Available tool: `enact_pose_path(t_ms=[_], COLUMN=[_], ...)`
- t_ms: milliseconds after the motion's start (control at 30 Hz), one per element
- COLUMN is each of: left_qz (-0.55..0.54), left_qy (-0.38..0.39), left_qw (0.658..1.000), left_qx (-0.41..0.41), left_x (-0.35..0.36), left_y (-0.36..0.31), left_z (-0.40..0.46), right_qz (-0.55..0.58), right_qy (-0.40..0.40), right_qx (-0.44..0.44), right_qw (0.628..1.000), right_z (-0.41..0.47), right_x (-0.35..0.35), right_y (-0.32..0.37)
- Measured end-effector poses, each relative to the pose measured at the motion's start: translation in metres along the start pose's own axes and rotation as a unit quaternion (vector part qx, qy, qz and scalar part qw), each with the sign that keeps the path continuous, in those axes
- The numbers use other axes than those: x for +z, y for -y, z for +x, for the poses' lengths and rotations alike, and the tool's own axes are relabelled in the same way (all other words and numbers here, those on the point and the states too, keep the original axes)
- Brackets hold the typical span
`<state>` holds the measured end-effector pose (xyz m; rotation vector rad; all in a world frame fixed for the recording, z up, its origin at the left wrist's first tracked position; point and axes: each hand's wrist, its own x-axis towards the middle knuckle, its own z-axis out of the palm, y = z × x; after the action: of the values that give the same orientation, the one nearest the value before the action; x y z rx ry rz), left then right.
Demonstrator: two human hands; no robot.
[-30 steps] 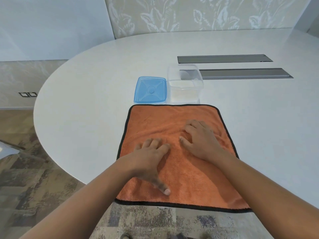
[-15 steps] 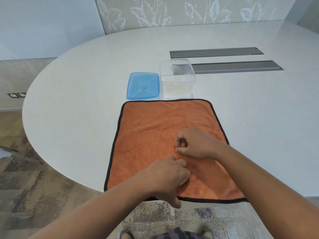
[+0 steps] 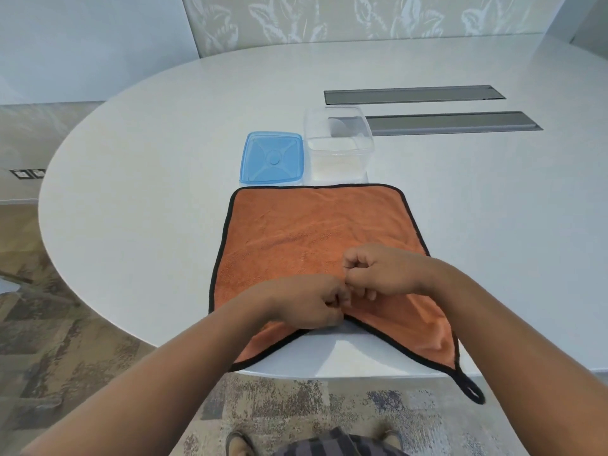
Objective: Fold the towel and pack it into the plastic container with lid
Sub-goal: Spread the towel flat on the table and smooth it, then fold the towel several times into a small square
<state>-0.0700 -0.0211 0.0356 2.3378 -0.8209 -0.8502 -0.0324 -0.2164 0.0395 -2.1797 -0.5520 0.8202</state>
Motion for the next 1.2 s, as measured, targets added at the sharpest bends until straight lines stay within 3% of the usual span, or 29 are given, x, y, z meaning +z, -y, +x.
enact_pose_path(t_ms=[67,167,300,467,633,833,933,1033,1133,1200], left_qz=[-0.063,-0.158,-0.213,-0.06,0.103,0.148,0.085,-0.052,-0.238,-0.351], left_qy=[-0.026,-0.076,-0.132,-0.063,-0.031,-0.105,-0.186,-0.286,-0.397,-0.421], left_qw=[0.998,0.984,0.965,0.993,0.985,0.952,0.94,0.921,0.856,0.808], left_qx=[-0.015,-0.032,-0.076,-0.08,-0.137,-0.248,-0.272,-0.259,-0.23,-0.219], left_x=[-0.001,0.002,-0.001,-0.03,-0.062,-0.09,-0.094,-0.092,-0.086,-0.081], left_y=[0.008,0.016,0.019,0.024,0.037,0.068,0.088,0.107,0.12,0.125], left_z=[0.003,0.008,0.009,-0.009,-0.032,-0.044,-0.048,-0.05,-0.051,-0.05], right_qz=[-0.021,-0.174,-0.289,-0.3,-0.298,-0.272,-0.214,-0.064,0.114,0.236], right_qy=[0.041,0.075,0.049,0.034,-0.008,-0.126,-0.227,-0.314,-0.335,-0.339], right_qx=[0.021,0.055,0.072,0.1,0.111,0.131,0.118,0.103,0.088,0.098], right_qw=[0.999,0.98,0.953,0.948,0.948,0.945,0.943,0.942,0.931,0.905], right_z=[-0.006,-0.01,-0.002,-0.008,-0.015,-0.009,-0.002,0.001,0.005,0.007], right_x=[-0.004,0.003,0.013,-0.008,-0.036,-0.058,-0.065,-0.07,-0.073,-0.072], right_y=[0.002,0.005,0.009,0.009,0.001,-0.009,-0.019,-0.034,-0.051,-0.06])
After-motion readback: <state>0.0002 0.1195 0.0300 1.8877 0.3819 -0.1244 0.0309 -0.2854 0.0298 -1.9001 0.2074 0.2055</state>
